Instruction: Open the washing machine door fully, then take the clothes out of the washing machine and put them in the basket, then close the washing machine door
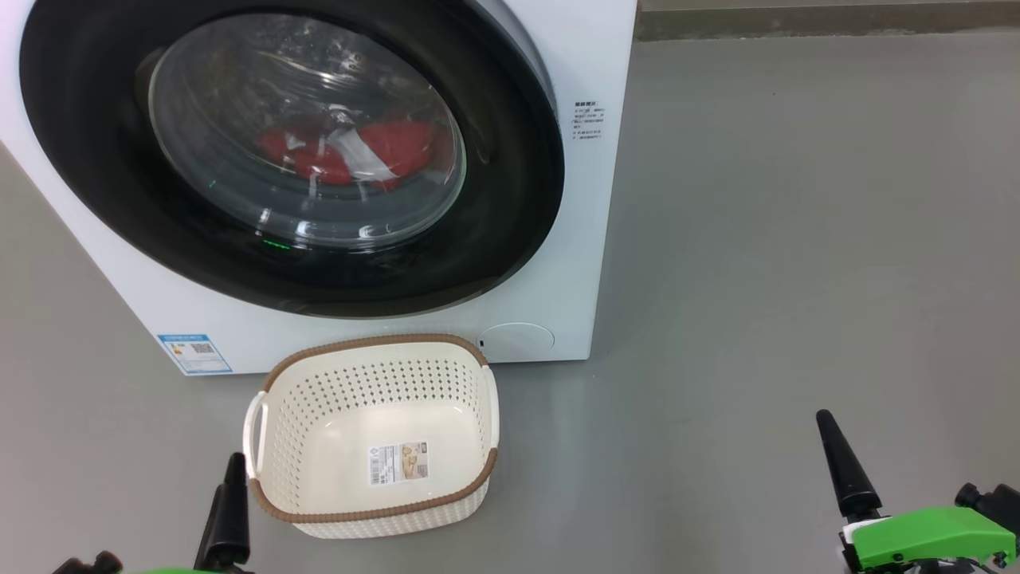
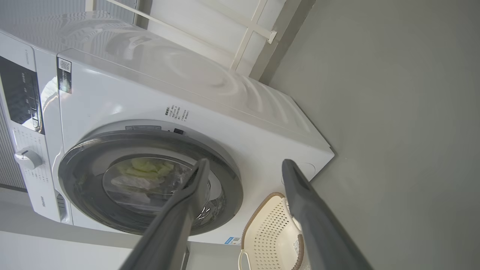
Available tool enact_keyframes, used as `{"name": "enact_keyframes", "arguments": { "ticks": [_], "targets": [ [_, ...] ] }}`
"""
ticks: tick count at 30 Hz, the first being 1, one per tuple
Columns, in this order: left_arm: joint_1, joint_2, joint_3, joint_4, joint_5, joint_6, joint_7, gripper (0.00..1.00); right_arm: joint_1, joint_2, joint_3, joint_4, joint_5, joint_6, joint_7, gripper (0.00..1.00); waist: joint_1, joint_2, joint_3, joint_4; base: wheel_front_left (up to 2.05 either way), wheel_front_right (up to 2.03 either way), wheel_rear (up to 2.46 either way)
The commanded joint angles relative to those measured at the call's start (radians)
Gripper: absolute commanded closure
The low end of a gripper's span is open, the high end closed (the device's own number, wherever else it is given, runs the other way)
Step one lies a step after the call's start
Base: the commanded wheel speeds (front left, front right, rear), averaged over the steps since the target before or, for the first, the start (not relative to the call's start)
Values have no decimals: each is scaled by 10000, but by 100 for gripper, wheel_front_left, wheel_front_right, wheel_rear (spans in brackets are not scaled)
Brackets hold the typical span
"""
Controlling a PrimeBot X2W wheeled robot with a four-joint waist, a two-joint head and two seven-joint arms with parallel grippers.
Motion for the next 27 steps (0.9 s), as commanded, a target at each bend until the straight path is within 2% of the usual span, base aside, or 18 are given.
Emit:
{"name": "enact_keyframes", "arguments": {
  "ticks": [1, 2, 3, 27],
  "targets": [
    [-181, 195, 24, -355, 413, 60, -173, 0, -96, -177, 161, -311, -388, 5, -116, 0, -1, 0, 0, 0, 0, 0, 0],
    [-125, 210, -170, -462, 1390, 151, -350, 0, -55, -355, 415, -289, -1323, 6, -290, 0, -1, 0, -5, 1, 0, 0, 0],
    [-111, 215, -231, -493, 1721, 180, -409, 0, -36, -409, 500, -272, -1622, 6, -349, 0, -1, 0, -9, 4, 0, 0, 0],
    [143, 398, -918, -938, 4896, 650, -1090, 0, 128, -837, 1193, -232, -4538, 9, -1021, 0, -1, 0, -78, -44, 0, 0, 0]
  ]
}}
